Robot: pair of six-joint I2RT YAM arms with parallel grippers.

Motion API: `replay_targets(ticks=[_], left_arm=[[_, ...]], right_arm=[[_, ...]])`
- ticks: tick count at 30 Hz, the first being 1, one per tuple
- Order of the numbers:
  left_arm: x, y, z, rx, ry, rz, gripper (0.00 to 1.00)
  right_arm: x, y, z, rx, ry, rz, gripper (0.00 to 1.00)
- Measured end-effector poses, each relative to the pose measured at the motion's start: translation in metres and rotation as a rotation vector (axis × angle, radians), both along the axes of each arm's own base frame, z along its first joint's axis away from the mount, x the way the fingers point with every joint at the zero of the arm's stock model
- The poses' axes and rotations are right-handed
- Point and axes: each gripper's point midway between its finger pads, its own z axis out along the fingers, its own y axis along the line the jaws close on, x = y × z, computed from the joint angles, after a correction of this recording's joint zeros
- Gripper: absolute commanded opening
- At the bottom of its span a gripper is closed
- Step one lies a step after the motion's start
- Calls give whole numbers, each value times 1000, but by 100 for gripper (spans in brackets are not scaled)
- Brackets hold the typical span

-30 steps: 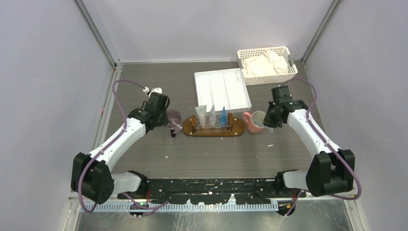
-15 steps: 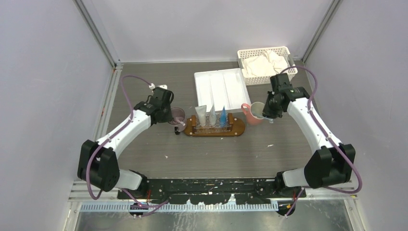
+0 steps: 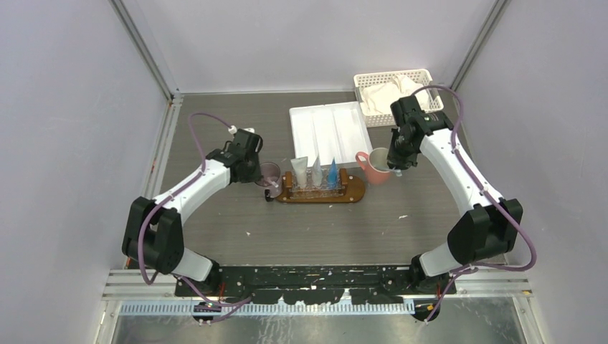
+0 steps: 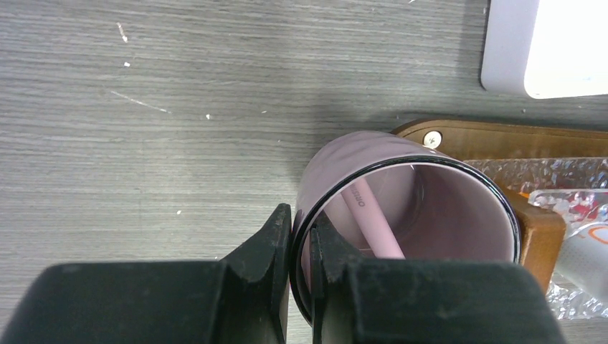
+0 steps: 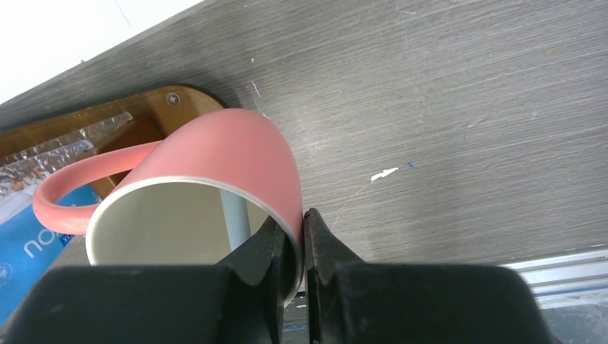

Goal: Prepare toiletry sets of a toothbrush and toothpaste on the tray

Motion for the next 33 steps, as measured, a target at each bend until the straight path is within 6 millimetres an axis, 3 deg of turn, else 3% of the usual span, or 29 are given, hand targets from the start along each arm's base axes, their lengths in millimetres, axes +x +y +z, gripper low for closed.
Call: replay_targets(ticks=[10, 33], left_arm=[[11, -9, -1, -25, -8, -12, 1], [18, -25, 7, -16, -19, -43, 1]], right_arm=[[8, -1, -21, -35, 86, -6, 1], [8, 3, -23, -34, 92, 3, 1]])
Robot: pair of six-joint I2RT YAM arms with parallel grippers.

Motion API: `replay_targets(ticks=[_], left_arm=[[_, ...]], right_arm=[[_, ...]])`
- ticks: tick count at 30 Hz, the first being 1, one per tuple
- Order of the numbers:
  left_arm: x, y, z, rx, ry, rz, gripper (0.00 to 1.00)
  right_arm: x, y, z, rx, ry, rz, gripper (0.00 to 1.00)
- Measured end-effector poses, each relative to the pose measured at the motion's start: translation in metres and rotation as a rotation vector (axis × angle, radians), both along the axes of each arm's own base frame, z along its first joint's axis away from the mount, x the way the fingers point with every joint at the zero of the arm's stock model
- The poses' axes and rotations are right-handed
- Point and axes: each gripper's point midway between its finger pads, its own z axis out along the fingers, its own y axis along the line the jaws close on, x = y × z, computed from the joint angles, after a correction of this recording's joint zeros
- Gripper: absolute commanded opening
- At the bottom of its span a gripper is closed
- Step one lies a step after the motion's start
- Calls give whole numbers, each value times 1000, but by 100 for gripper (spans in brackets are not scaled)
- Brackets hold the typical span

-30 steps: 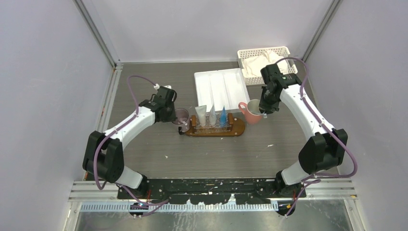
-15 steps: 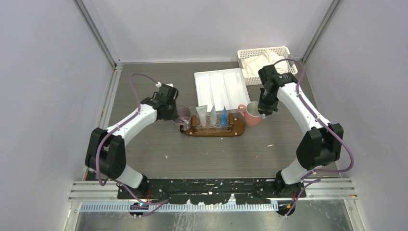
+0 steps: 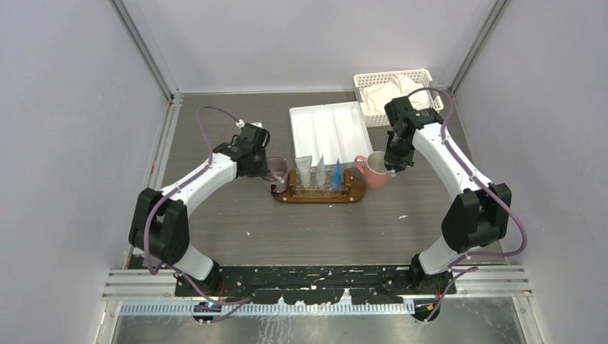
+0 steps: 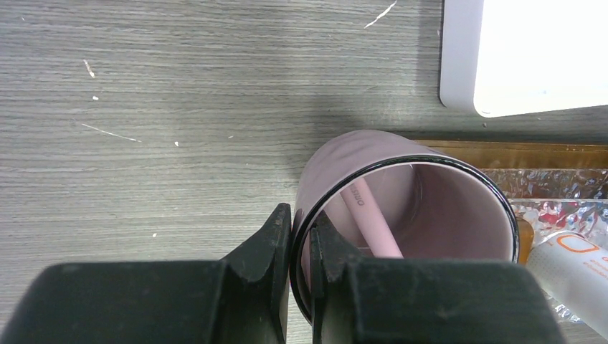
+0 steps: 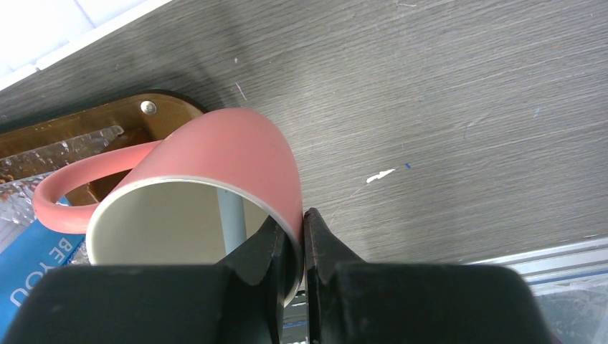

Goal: Prepare toiletry sets of a toothbrush and toothpaste on the tray

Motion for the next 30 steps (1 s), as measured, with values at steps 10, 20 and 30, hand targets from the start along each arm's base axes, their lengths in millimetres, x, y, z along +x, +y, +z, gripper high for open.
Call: replay_targets(ticks=[10, 20, 30], left_arm=[[-13, 6, 13, -5, -10, 1, 1], [-23, 7, 14, -23, -2, -7, 1], [-25, 6, 9, -23, 12, -10, 1]], right_arm=[[-1, 14, -3, 8, 0, 23, 1], [-13, 30, -26, 4, 27, 29, 1], [-14, 31, -31, 6, 20, -32, 1]])
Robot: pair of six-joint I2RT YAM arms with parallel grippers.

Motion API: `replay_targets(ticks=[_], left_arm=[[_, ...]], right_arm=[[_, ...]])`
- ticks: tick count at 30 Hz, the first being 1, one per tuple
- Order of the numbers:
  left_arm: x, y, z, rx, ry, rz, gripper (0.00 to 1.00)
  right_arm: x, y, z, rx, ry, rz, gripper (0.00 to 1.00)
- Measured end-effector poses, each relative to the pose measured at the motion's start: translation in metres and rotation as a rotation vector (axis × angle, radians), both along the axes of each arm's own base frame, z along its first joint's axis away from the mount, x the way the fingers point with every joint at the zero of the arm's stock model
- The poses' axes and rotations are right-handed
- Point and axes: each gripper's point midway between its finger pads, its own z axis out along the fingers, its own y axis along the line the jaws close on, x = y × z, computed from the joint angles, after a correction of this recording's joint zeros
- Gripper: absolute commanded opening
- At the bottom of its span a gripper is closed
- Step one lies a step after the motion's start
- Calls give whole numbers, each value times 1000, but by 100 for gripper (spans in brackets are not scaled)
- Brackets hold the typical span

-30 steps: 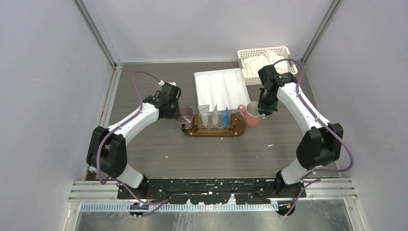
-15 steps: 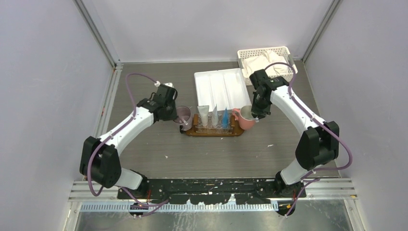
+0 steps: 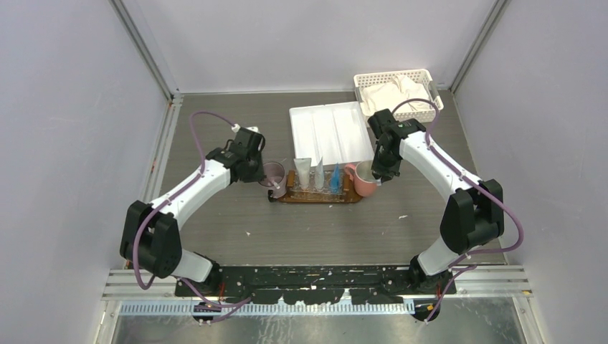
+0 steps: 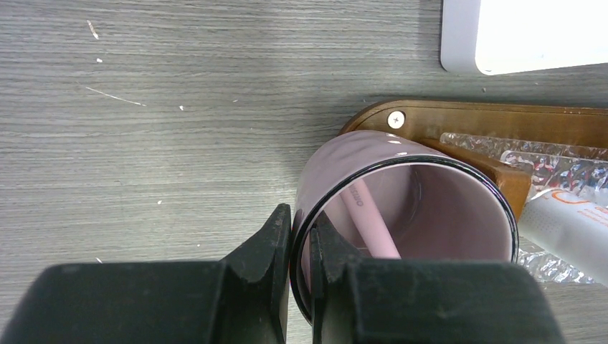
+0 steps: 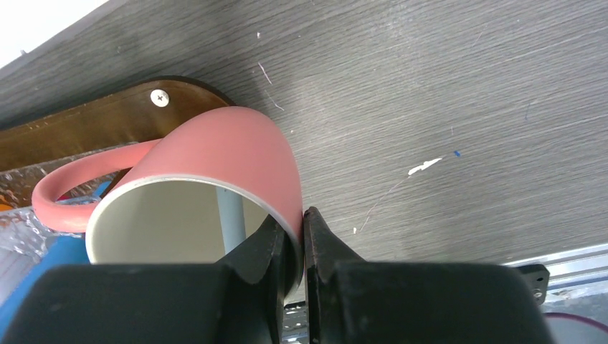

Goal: Prepare toiletry sets of a toothbrush and toothpaste on the tray

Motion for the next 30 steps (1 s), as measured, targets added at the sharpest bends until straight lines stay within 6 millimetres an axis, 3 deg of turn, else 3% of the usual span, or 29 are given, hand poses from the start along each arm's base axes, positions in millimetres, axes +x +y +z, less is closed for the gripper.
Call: replay_targets(ticks=[14, 23, 30], left_arm=[[0, 0, -4, -5, 9, 14, 1], [0, 0, -7, -1, 17, 14, 1], [0, 0, -8, 2, 21, 14, 1]], right_arm=[[0, 5, -3, 18, -44, -243, 1], [-1, 13, 7, 76, -88, -372, 1], [-11, 21, 3, 88, -76, -418, 1]])
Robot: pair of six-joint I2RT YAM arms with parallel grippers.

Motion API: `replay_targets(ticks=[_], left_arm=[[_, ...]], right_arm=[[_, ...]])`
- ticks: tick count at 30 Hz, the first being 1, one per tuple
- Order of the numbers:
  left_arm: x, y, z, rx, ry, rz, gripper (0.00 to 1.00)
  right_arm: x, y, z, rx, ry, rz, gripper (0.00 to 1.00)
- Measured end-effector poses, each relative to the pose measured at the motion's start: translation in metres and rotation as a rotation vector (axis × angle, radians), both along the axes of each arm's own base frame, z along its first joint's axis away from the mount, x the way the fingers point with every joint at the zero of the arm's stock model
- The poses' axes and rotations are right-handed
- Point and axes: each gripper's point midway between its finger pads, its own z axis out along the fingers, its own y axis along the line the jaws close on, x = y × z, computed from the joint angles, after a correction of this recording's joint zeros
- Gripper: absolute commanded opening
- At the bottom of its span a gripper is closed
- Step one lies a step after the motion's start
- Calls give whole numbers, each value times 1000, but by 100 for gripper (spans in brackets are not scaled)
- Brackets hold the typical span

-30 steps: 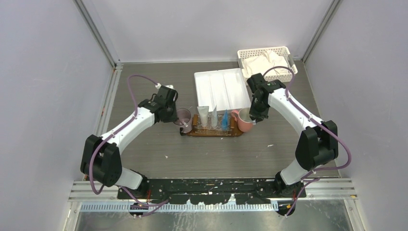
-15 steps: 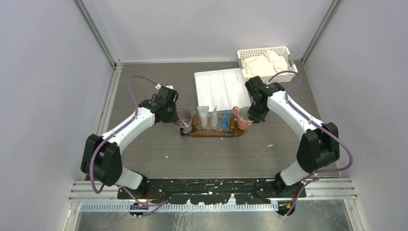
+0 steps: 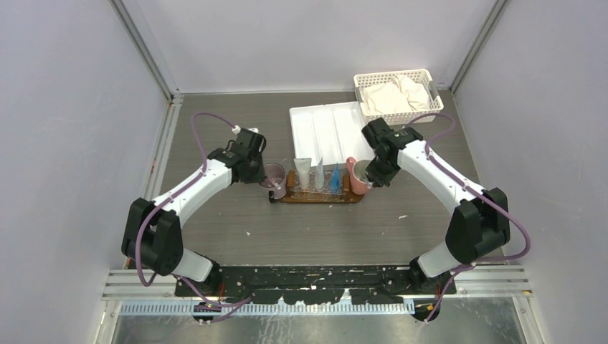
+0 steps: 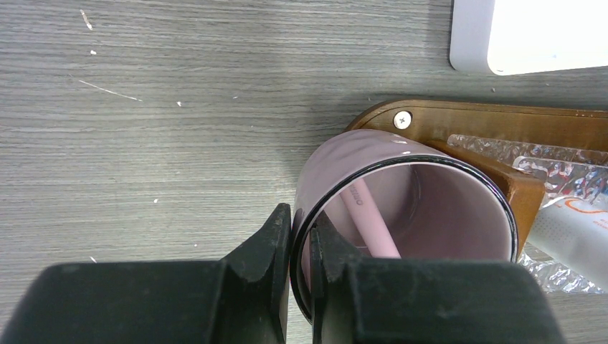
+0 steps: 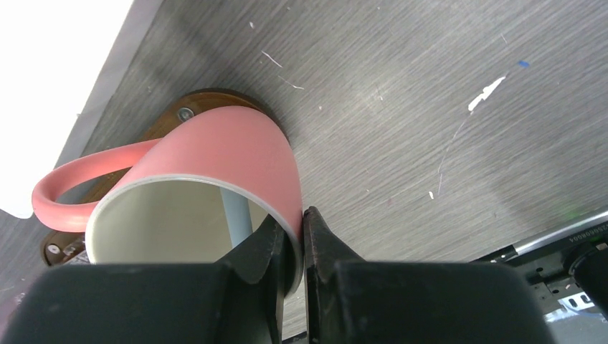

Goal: Prepare toiletry sets of a toothbrush and toothpaste on the tray

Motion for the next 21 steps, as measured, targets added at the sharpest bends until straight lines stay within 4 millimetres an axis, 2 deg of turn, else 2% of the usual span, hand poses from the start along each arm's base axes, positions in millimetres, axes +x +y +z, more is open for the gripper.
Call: replay_targets(ticks=[8, 12, 21], left_arm=[[0, 0, 0, 1, -1, 1, 1], [0, 0, 0, 1, 0, 1, 1], [0, 0, 0, 2, 0, 1, 1]], right_arm=[[-15, 2, -6, -9, 30, -24, 1], [-23, 1, -3, 0, 24, -34, 1], [-27, 3, 2, 27, 5, -59, 1]])
